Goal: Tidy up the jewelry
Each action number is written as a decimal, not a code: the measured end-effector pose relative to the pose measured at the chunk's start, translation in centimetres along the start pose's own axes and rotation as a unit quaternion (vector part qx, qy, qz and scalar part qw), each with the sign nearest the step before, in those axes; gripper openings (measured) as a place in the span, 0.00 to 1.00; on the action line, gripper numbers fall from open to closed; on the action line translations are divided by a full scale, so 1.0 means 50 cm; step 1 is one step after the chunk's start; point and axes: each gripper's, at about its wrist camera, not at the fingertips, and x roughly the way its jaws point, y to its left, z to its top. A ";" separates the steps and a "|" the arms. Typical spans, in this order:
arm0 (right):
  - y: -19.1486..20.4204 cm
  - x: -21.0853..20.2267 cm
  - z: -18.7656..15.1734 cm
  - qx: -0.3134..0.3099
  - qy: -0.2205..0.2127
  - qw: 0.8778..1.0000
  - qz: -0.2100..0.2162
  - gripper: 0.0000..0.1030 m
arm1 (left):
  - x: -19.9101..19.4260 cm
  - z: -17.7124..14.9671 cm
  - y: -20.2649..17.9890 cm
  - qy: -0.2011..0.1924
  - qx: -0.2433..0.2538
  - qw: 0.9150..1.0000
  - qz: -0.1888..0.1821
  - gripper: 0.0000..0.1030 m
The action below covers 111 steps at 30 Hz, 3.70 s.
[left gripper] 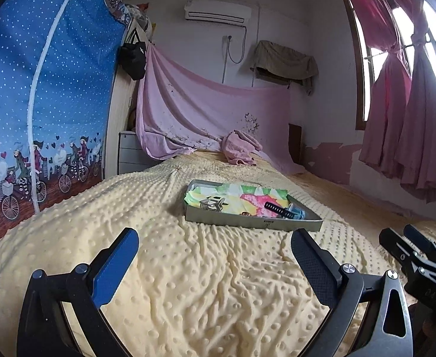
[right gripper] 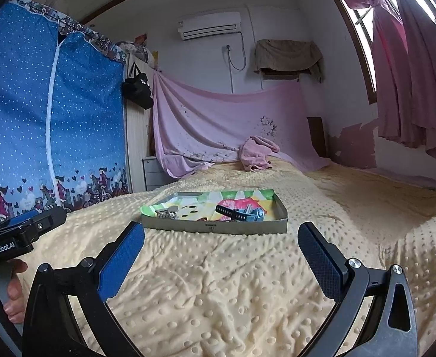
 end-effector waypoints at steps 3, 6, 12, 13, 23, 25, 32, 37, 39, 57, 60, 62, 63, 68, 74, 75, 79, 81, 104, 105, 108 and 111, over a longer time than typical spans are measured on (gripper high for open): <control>-0.005 0.006 -0.009 0.003 0.003 1.000 -0.003 0.98 | 0.007 -0.012 0.000 0.002 0.003 1.000 0.005 1.00; -0.006 0.011 -0.014 0.004 0.005 1.000 -0.006 0.98 | 0.011 -0.020 0.002 0.003 0.002 1.000 0.005 1.00; -0.011 0.016 -0.020 0.007 0.006 1.000 -0.010 0.98 | 0.021 -0.039 -0.003 0.014 0.013 1.000 0.010 1.00; -0.011 0.017 -0.023 0.007 0.007 1.000 -0.010 0.98 | 0.021 -0.039 -0.002 0.014 0.012 1.000 0.010 1.00; -0.008 0.021 -0.025 0.002 0.007 1.000 -0.010 0.99 | 0.022 -0.041 0.004 0.013 0.004 1.000 0.014 1.00; -0.007 0.021 -0.026 0.001 0.007 1.000 -0.010 0.98 | 0.021 -0.042 0.004 0.012 0.004 1.000 0.013 1.00; -0.007 0.021 -0.025 0.001 0.007 1.000 -0.010 0.98 | 0.021 -0.041 0.004 0.012 0.004 1.000 0.014 1.00; -0.007 0.021 -0.026 0.001 0.007 1.000 -0.010 0.98 | 0.021 -0.041 0.004 0.012 0.003 1.000 0.014 1.00; -0.006 0.021 -0.025 0.000 0.007 1.000 -0.010 0.99 | 0.021 -0.041 0.004 0.012 0.003 1.000 0.014 1.00; -0.007 0.022 -0.026 0.000 0.007 1.000 -0.010 0.98 | 0.021 -0.042 0.005 0.013 0.003 1.000 0.013 1.00; -0.007 0.022 -0.025 0.000 0.007 1.000 -0.010 0.98 | 0.021 -0.042 0.005 0.013 0.003 1.000 0.014 1.00; -0.007 0.022 -0.025 0.000 0.007 1.000 -0.010 0.99 | 0.022 -0.042 0.005 0.013 0.003 1.000 0.013 1.00; -0.006 0.022 -0.026 0.000 0.007 1.000 -0.010 0.98 | 0.022 -0.042 0.005 0.013 0.003 1.000 0.014 1.00; -0.006 0.022 -0.025 0.001 0.007 1.000 -0.011 0.99 | 0.022 -0.043 0.005 0.013 0.003 1.000 0.014 1.00; -0.008 0.024 -0.028 0.003 0.008 1.000 -0.011 0.99 | 0.021 -0.043 0.006 0.013 0.002 1.000 0.014 1.00; -0.007 0.024 -0.028 0.002 0.008 1.000 -0.011 0.99 | 0.021 -0.043 0.006 0.013 0.002 1.000 0.014 1.00; -0.007 0.024 -0.029 0.002 0.008 1.000 -0.011 0.99 | 0.021 -0.043 0.005 0.013 0.002 1.000 0.014 1.00; -0.007 0.024 -0.029 0.002 0.008 1.000 -0.011 0.99 | 0.021 -0.042 0.006 0.013 0.002 1.000 0.014 1.00; -0.007 0.023 -0.027 0.002 0.008 1.000 -0.011 0.98 | 0.021 -0.042 0.007 0.013 0.002 1.000 0.014 1.00; -0.007 0.024 -0.028 0.002 0.008 1.000 -0.011 0.98 | 0.021 -0.041 0.007 0.013 0.002 1.000 0.014 1.00; -0.007 0.023 -0.027 0.002 0.008 1.000 -0.011 0.98 | 0.021 -0.041 0.007 0.013 0.002 1.000 0.014 1.00; -0.007 0.023 -0.027 0.001 0.008 1.000 -0.010 0.98 | 0.021 -0.041 0.007 0.013 0.002 1.000 0.014 1.00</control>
